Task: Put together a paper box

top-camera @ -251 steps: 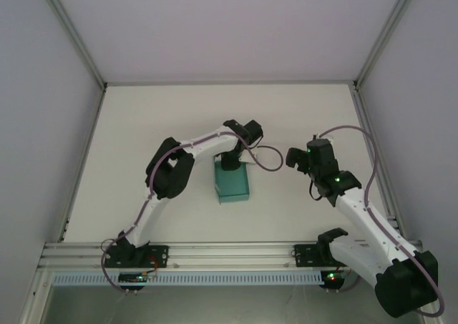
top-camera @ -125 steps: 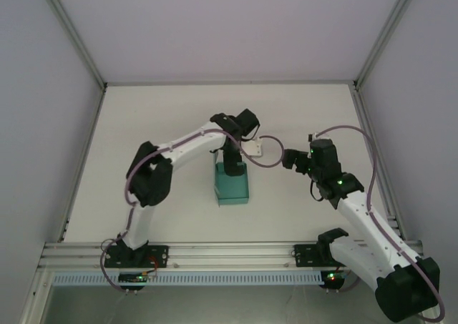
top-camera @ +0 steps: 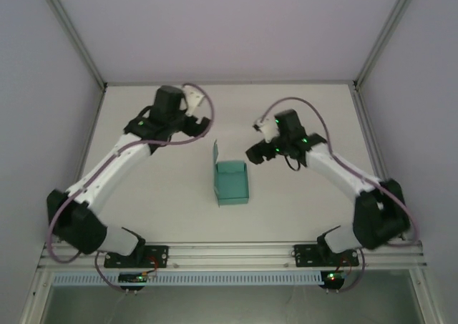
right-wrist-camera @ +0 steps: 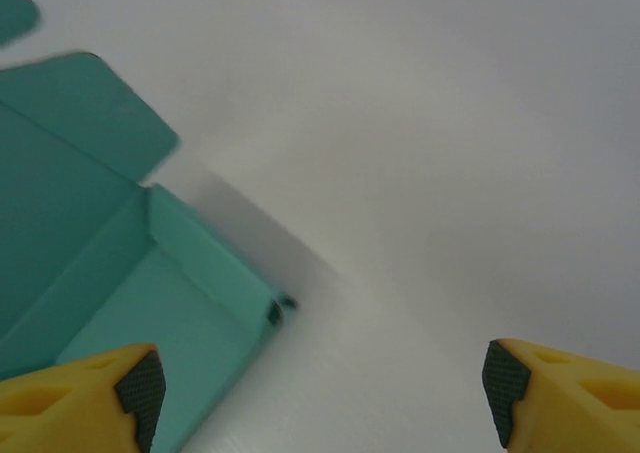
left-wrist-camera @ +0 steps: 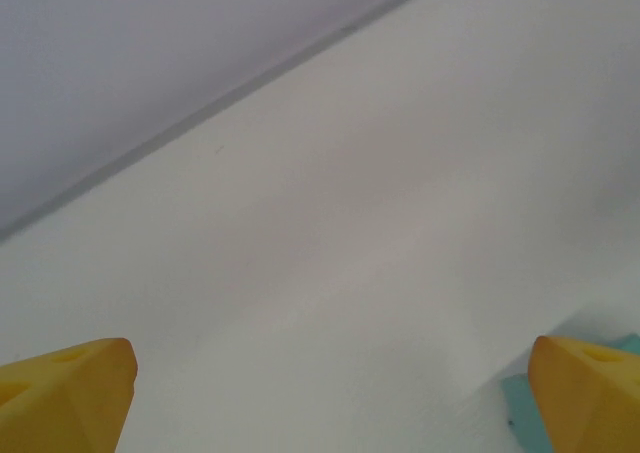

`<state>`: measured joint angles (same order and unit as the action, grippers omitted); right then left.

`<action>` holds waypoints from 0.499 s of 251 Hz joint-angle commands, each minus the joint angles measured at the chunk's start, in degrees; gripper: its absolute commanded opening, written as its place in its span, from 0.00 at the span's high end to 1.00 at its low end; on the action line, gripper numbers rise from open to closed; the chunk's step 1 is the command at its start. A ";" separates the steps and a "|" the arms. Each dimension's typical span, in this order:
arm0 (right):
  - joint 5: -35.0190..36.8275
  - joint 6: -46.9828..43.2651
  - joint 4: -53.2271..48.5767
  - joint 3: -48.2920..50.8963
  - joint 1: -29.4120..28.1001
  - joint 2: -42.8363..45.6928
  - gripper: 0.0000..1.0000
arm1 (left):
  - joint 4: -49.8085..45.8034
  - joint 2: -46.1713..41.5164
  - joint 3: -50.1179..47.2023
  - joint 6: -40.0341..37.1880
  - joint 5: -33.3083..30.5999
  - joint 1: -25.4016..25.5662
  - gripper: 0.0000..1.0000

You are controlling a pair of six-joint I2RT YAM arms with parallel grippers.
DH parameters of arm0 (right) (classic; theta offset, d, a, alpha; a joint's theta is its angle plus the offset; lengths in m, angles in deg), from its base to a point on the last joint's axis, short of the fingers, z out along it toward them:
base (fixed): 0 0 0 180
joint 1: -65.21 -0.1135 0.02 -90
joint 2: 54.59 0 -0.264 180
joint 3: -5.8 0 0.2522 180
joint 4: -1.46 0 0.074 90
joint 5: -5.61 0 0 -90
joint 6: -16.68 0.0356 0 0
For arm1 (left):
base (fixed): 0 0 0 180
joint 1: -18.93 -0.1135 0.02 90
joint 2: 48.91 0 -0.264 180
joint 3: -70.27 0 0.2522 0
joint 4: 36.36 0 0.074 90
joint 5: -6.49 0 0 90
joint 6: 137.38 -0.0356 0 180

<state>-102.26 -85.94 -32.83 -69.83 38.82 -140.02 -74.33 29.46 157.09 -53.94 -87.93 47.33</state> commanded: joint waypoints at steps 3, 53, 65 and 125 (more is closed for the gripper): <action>-7.83 -23.68 -13.41 -11.26 -2.76 -10.53 0.20 | 2.89 -5.70 -10.43 15.03 -2.23 -5.54 0.00; -8.21 -34.95 -28.29 -28.70 -5.21 -27.63 0.31 | 3.76 -10.42 -24.63 24.56 0.66 -13.99 0.00; -9.01 -36.42 -31.69 -32.02 -5.25 -30.66 0.35 | 4.25 -10.77 -26.68 25.02 1.60 -14.74 0.00; -4.75 -36.48 -35.09 -36.64 -7.40 -37.62 0.50 | 5.35 -10.23 -28.63 24.54 2.99 -16.27 0.00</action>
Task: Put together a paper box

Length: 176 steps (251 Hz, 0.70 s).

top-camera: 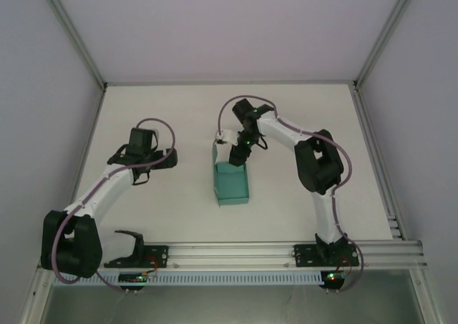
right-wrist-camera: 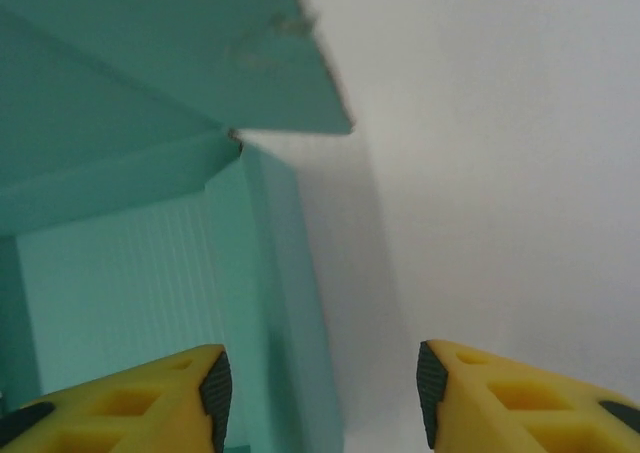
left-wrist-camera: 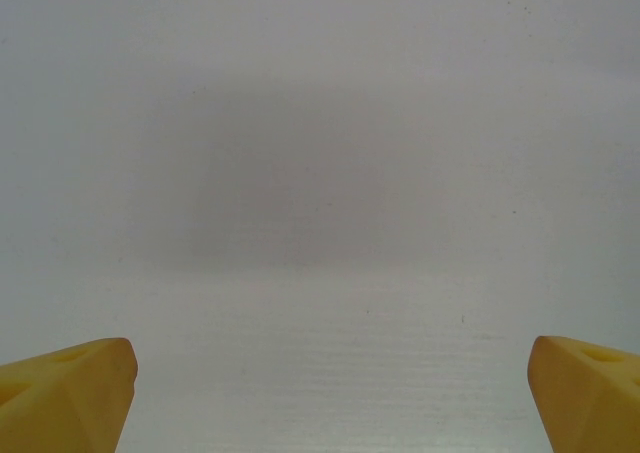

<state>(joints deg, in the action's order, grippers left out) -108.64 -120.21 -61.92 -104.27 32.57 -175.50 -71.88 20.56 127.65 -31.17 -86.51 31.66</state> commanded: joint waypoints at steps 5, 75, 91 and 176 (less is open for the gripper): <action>1.58 -1.79 -5.76 -2.26 -1.14 -2.50 0.52 | 3.07 -1.21 0.87 1.73 1.60 -0.66 0.00; 4.16 3.76 -1.57 -2.22 -2.14 -6.03 0.75 | 1.82 3.52 3.79 1.46 1.49 -0.93 0.00; 5.31 6.09 0.65 -0.70 -2.23 -5.59 0.84 | 1.38 4.49 4.21 1.67 1.84 -0.96 0.00; 31.50 33.82 12.14 12.54 -6.70 -0.92 1.00 | 1.46 7.08 4.73 2.25 2.14 -0.95 0.00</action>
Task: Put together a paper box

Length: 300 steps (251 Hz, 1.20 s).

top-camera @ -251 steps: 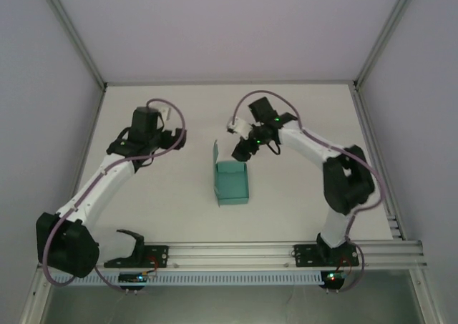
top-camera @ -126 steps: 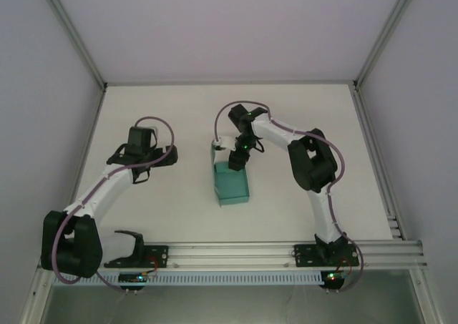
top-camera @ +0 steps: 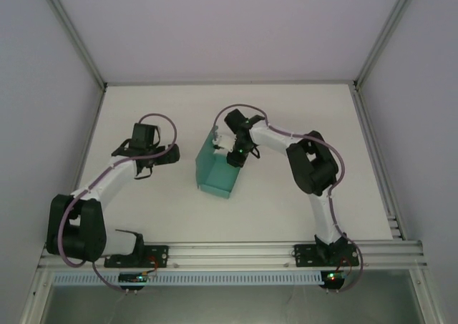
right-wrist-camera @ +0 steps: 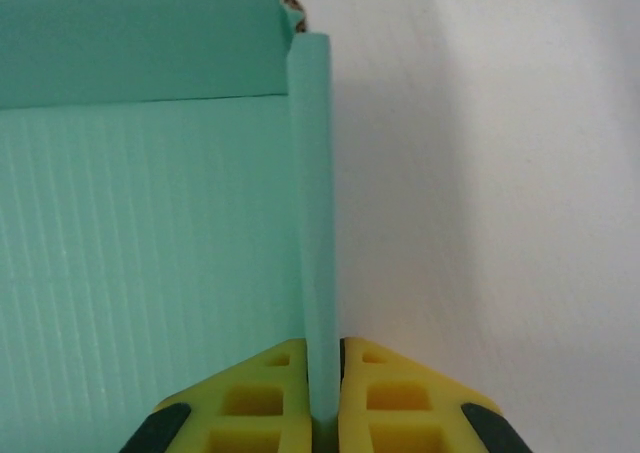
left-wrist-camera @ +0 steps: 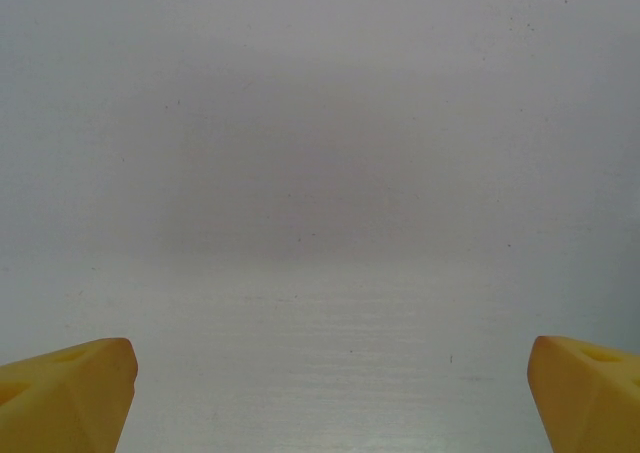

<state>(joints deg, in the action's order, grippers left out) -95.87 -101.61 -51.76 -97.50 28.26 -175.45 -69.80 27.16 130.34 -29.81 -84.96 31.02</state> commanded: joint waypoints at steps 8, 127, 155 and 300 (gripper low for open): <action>23.37 20.29 1.11 6.36 -3.17 -0.96 1.00 | -0.59 0.72 2.15 0.89 0.60 -0.32 0.00; 35.51 45.50 -9.14 9.88 -7.53 0.27 0.99 | -1.12 3.45 4.18 0.74 1.29 -0.32 0.01; 30.55 45.57 -5.16 10.67 -5.63 2.53 0.97 | -1.15 2.72 3.63 0.78 1.32 -0.33 0.00; 26.67 49.61 -2.26 10.99 -1.33 -1.21 0.99 | -0.25 0.75 2.12 0.91 3.46 -0.32 0.00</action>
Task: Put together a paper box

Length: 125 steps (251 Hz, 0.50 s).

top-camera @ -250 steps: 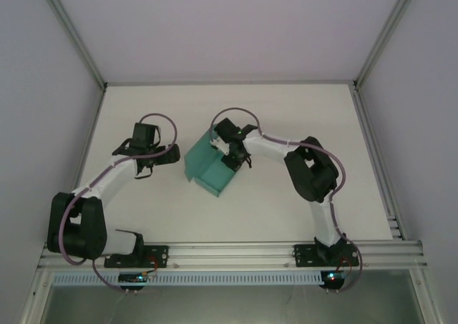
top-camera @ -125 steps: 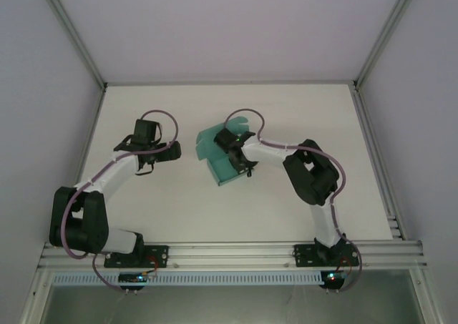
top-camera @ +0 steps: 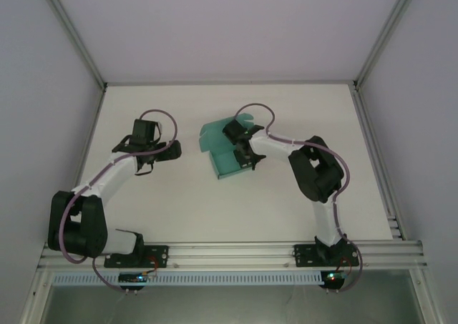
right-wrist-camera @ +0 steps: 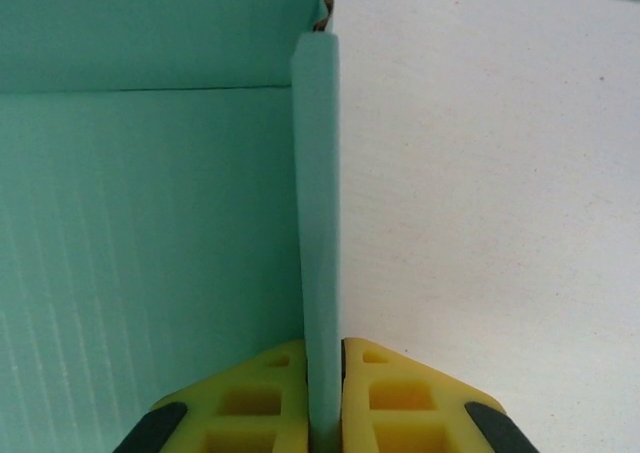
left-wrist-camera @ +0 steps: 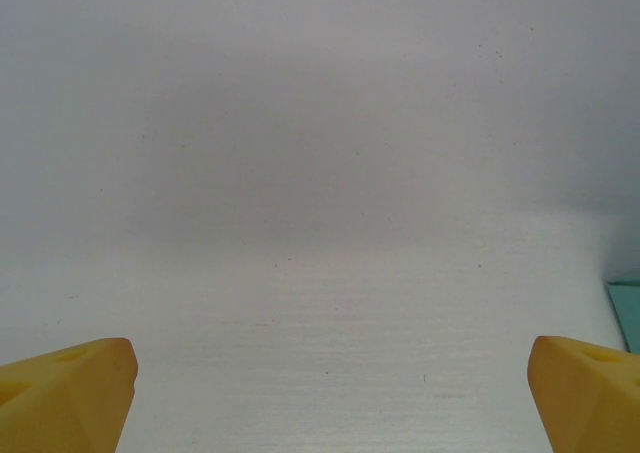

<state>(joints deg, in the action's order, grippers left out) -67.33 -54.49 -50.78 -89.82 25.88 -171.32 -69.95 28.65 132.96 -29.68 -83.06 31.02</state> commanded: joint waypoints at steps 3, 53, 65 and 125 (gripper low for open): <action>-1.33 2.83 -3.78 3.17 1.02 -5.49 1.00 | -0.10 -0.74 -0.46 0.88 1.52 -0.32 0.00; 9.12 14.72 -11.70 1.97 0.83 -6.97 1.00 | -0.49 -1.59 -0.40 1.34 1.50 -0.23 0.00; 10.52 17.12 -12.27 2.38 0.62 -7.10 1.00 | -0.38 -1.95 -0.57 1.36 1.55 -0.24 0.00; 5.55 18.70 -6.42 4.55 0.10 -1.53 0.92 | -0.14 -2.02 -0.06 0.38 3.18 -0.23 0.00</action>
<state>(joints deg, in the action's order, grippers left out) -56.77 -39.08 -56.11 -90.00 25.86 -172.57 -69.93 27.58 132.96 -29.25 -82.32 31.02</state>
